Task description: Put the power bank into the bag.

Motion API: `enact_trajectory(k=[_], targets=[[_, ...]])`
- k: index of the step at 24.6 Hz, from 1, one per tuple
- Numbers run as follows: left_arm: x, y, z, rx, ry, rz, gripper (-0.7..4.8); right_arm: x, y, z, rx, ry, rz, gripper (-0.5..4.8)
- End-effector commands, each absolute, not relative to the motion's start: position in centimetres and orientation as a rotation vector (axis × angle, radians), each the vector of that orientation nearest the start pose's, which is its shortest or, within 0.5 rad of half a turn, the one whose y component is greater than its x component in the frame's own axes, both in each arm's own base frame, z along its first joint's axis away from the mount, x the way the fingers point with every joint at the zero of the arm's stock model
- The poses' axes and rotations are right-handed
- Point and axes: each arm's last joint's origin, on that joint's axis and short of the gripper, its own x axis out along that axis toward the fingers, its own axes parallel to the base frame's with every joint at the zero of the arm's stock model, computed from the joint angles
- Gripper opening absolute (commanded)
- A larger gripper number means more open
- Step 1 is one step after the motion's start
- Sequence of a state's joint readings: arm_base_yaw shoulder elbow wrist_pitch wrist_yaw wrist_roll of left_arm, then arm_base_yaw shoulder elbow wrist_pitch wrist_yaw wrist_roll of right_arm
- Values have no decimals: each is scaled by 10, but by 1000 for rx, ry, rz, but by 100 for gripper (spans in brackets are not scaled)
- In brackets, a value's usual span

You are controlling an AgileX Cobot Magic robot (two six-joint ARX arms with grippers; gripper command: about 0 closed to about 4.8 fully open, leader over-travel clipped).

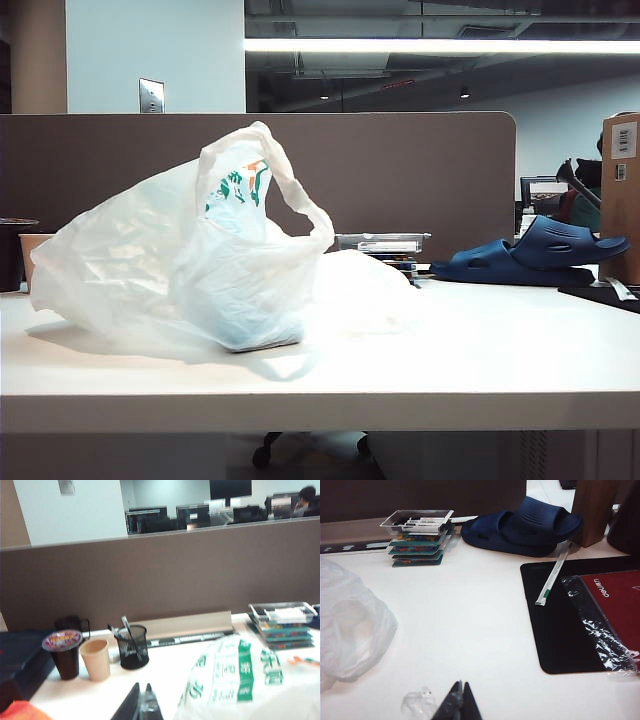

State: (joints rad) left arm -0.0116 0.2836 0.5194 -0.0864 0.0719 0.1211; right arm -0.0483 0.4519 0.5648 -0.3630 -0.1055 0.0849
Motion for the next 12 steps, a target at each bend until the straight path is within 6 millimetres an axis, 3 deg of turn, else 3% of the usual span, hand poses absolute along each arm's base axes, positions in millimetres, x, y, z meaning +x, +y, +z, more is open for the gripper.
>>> enact_trajectory(k=[1, 12], targets=[[80, -3, 294, 123, -156, -79, -6, 110, -2, 272, 126, 178, 49, -6], [60, -4, 263, 125, -206, -113, -6, 92, -1, 216, 119, 98, 57, -6]])
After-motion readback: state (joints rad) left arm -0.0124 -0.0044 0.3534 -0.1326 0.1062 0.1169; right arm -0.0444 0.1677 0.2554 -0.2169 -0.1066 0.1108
